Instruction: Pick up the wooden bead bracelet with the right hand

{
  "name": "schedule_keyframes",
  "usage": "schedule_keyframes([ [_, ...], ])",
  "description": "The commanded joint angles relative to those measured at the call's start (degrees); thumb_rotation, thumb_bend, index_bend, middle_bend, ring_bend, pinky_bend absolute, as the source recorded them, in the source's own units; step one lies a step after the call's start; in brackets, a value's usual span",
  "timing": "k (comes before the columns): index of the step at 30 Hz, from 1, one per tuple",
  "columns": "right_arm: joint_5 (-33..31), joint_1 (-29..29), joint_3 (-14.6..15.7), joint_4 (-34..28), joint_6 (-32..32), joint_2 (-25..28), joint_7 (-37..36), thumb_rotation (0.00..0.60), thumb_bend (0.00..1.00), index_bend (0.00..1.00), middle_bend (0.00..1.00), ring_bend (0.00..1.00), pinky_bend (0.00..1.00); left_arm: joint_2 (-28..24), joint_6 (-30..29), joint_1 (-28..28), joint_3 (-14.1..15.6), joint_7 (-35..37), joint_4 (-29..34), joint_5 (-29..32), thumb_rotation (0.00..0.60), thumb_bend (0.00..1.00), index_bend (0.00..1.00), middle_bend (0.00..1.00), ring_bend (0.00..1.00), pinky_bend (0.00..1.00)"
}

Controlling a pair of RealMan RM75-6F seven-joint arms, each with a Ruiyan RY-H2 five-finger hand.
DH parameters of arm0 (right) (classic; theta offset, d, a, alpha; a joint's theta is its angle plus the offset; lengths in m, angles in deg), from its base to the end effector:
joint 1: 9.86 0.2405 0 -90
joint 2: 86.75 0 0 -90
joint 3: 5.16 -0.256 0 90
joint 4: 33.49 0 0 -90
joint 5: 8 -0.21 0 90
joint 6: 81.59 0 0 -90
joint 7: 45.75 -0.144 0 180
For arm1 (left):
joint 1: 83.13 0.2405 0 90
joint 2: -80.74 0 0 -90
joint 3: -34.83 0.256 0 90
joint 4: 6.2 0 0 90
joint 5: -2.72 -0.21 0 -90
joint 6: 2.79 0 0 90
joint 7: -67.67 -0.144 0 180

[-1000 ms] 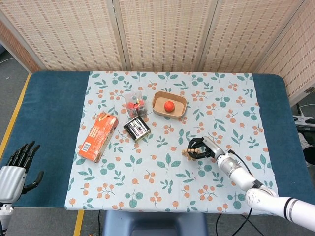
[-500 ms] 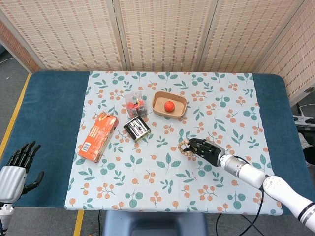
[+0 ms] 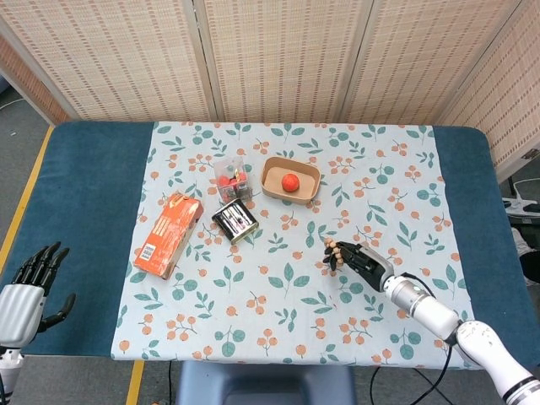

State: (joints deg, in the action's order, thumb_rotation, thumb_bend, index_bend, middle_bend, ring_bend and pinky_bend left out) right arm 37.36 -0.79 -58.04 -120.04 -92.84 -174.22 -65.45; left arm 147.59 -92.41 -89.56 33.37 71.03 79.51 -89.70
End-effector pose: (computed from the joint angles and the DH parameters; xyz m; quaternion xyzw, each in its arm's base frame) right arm -0.2216 -0.3072 0.0239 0.2986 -0.8749 0.3792 0.0398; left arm -0.3070 0.1847 0.1546 -0.6223 -0.3372 -0.4294 0.5610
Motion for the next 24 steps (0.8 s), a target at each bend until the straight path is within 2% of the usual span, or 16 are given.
schedule_keyframes([
  [1, 1.39, -1.88, -0.89, -0.87, 0.92, -1.12, 3.37, 0.325, 0.57, 0.42, 0.6, 0.28, 0.0, 0.01, 0.02, -0.03, 0.01, 0.02, -0.04, -0.01, 0.6, 0.41, 0.0, 0.0, 0.0, 0.16],
  [4, 0.75, -2.47, -1.69, -0.43, 0.14, -1.76, 4.54, 0.292, 0.52, 0.42, 0.6, 0.28, 0.01, -0.01, -0.12, 0.02, 0.0, 0.07, 0.03, -0.05, 0.6, 0.41, 0.0, 0.0, 0.0, 0.16],
  [10, -1.24, -3.79, -2.95, 1.1, -1.01, -3.42, 5.98, 0.288, 0.4, 0.44, 0.6, 0.28, 0.05, -0.14, -0.23, 0.07, 0.02, 0.3, 0.14, -0.1, 0.6, 0.41, 0.0, 0.0, 0.0, 0.16],
  [16, -2.02, -6.11, -4.42, 1.95, -1.0, -5.87, 8.97, 0.332, 0.4, 0.55, 0.6, 0.3, 0.07, -0.22, -0.28, 0.07, 0.07, 0.65, 0.12, -0.2, 0.6, 0.41, 0.0, 0.0, 0.0, 0.16],
  [24, -2.51, -6.88, -5.3, 3.35, -2.89, -7.11, 12.04, 0.338, 0.42, 0.59, 0.6, 0.3, 0.07, -0.18, -0.23, 0.06, 0.11, 0.48, 0.18, -0.23, 0.6, 0.41, 0.0, 0.0, 0.0, 0.16],
])
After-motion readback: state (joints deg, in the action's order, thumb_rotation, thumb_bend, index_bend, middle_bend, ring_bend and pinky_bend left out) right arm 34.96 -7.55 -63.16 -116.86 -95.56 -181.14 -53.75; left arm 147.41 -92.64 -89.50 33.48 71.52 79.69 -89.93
